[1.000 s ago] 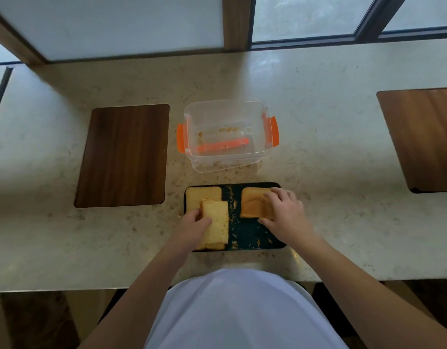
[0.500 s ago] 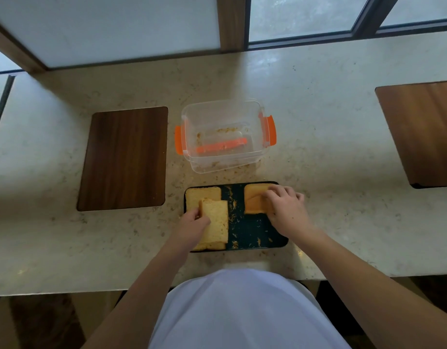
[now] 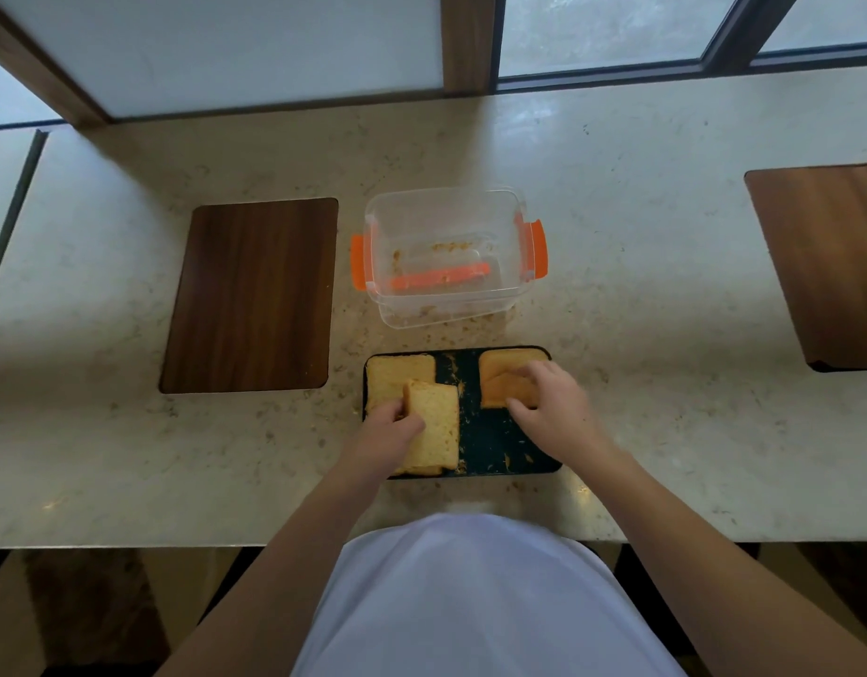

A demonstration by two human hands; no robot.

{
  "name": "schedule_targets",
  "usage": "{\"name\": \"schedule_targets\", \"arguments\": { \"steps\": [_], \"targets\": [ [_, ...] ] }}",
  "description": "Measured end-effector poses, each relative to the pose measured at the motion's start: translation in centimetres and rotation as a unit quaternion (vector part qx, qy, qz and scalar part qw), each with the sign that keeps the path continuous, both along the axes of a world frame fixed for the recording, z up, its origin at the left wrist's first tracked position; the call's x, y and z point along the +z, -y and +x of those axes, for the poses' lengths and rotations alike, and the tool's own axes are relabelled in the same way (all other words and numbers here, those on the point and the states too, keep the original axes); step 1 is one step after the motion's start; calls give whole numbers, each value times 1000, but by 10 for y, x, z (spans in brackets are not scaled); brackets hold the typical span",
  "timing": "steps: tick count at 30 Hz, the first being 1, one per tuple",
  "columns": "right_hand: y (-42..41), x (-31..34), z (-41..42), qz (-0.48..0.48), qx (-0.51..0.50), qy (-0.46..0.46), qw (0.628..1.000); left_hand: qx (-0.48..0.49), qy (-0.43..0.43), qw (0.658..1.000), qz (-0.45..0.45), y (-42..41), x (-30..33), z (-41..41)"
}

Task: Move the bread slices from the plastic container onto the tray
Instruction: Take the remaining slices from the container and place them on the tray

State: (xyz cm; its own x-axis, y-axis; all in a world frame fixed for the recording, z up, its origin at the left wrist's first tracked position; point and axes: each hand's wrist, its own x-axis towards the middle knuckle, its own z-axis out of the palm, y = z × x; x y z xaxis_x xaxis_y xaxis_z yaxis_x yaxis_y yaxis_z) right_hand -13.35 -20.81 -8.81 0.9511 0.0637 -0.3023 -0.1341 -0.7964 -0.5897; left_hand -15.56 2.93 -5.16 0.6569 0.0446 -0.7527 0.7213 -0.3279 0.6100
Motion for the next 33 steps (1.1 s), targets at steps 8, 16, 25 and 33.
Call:
{"name": "schedule_targets", "arguments": {
  "steps": [8,16,25,33],
  "targets": [
    [-6,11,-23,215,-3,-111,970,-298,80,951,30,31,7,9],
    [32,9,-33,430,-223,-160,860,-106,13,991,-81,44,-2,26],
    [32,-5,-44,343,-274,-187,879,9,-76,994,-83,61,-24,10],
    [33,-4,-51,438,-232,-222,840,25,-96,991,-85,71,-28,8]
  ]
}}
